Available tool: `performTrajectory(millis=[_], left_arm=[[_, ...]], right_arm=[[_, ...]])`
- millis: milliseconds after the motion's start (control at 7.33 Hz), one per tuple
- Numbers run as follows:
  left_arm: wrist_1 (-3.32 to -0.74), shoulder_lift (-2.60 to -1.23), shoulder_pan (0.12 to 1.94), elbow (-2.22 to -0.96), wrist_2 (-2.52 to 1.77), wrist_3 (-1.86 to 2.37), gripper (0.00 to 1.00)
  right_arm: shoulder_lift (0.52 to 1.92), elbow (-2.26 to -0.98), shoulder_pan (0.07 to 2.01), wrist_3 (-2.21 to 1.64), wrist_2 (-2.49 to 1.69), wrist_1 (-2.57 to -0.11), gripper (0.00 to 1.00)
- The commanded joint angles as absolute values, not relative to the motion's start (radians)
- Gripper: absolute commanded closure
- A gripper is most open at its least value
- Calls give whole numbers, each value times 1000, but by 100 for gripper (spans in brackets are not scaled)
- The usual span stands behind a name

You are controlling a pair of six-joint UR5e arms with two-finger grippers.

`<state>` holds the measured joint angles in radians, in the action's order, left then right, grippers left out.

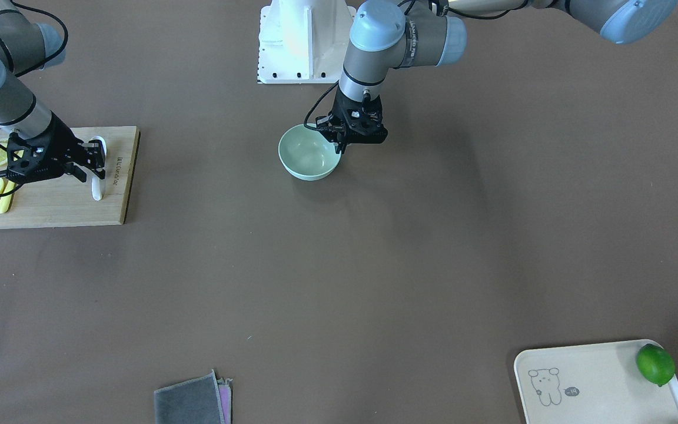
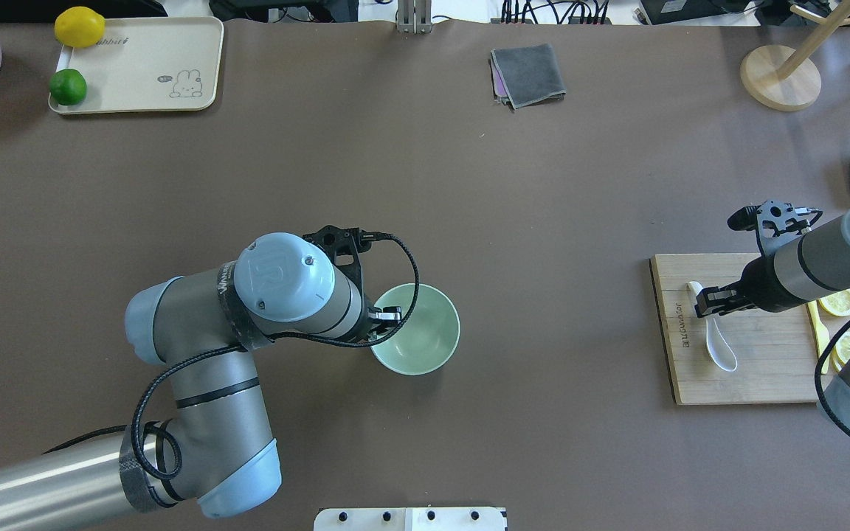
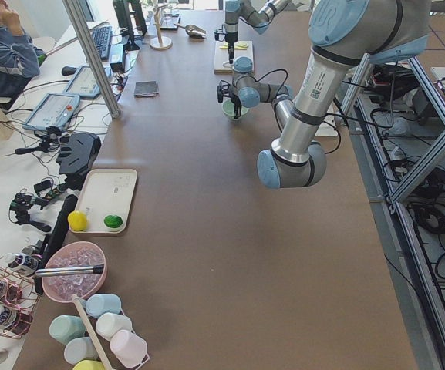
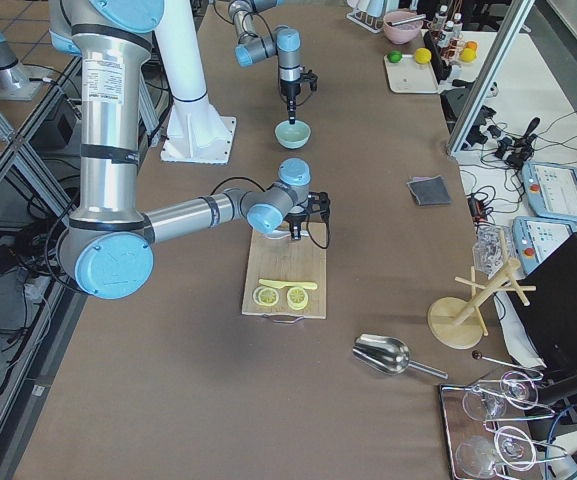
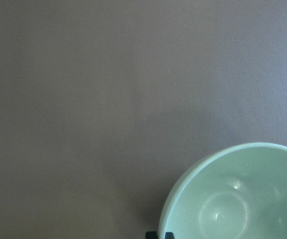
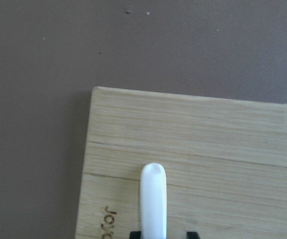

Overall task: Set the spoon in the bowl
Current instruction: 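Grasp the white spoon handle on the cutting board with the right gripper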

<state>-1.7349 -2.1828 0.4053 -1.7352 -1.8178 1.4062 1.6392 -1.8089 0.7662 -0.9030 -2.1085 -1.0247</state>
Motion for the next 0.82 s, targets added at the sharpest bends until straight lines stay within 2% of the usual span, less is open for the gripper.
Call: performTrajectory(millis=[0,136,273,409,682], left_arm=[[-1736,-2178,406,-1738,-1818,1407,78],[-1736,-2178,408,-1740,-1818,1407,46],[-1736,-2175,410,-1743,-1816,1407,25],[-1736,-2177,410,-1746,-1793,1407,3],[-1735,-2163,426,-1794,-1793,1396,3]], right_arm=[[1637,-1809,764,-904,-2114,-1025,69],[1635,-1809,764,-904,-2117,-1025,89],[1634,-1809,764,-904,-2118,-1025,100],[1629,-1810,764,-904,-2120,-1025,100],[1577,-1857,768,-905,-2128,-1079,100]])
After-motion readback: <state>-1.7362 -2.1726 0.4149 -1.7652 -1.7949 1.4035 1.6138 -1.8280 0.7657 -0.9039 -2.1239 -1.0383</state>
